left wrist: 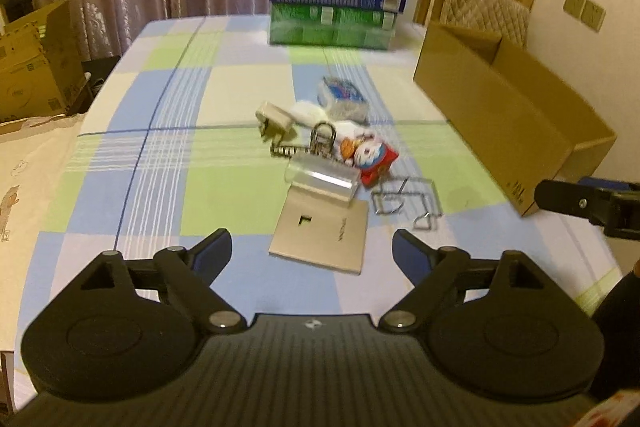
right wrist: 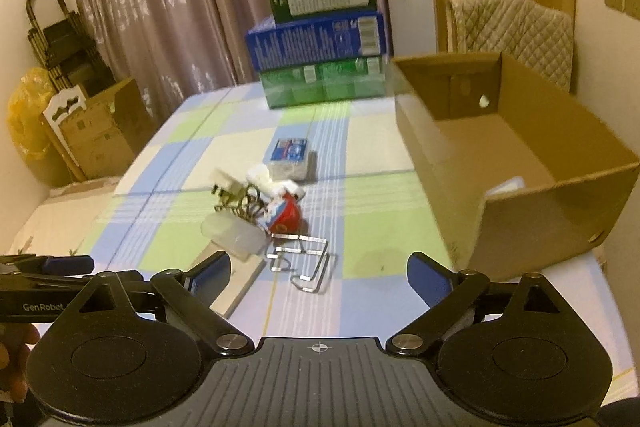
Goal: Organize rigid objects
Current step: 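Move the left tool to the gold TP-LINK router and grasp it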
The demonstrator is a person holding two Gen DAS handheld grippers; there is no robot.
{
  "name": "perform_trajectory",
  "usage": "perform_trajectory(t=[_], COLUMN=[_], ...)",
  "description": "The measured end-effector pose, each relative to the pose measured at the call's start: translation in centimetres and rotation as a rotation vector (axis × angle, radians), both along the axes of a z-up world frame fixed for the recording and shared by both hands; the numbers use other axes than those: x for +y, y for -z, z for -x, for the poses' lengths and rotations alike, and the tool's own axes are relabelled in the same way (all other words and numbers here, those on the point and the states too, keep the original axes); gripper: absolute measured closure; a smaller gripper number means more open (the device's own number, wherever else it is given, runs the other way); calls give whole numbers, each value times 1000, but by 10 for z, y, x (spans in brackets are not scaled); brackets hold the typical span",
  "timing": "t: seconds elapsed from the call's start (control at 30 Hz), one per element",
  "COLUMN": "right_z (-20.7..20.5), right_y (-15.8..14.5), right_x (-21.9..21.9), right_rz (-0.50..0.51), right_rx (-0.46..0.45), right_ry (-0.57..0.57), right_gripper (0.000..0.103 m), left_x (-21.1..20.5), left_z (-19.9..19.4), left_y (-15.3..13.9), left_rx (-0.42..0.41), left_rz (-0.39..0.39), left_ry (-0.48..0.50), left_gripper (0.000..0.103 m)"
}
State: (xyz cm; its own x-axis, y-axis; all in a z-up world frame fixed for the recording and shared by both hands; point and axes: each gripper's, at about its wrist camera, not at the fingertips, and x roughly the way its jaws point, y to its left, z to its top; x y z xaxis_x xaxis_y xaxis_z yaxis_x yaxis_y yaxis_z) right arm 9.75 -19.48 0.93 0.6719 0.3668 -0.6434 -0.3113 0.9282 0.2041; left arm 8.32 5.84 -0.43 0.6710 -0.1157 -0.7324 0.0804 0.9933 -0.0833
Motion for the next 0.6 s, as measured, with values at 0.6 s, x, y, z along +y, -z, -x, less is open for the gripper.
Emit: perform_trajectory(t=[0.6], right_z=[-52], right_y=[72], right_x=[30], right_rz=[52], right_rx=[109], right_ry=[28], right_gripper=[11], left_x=[-10], left_z=[-68], left_y=[79], left_rx=[109], left_rz=[-39], left_ry=[201], left_gripper=[16])
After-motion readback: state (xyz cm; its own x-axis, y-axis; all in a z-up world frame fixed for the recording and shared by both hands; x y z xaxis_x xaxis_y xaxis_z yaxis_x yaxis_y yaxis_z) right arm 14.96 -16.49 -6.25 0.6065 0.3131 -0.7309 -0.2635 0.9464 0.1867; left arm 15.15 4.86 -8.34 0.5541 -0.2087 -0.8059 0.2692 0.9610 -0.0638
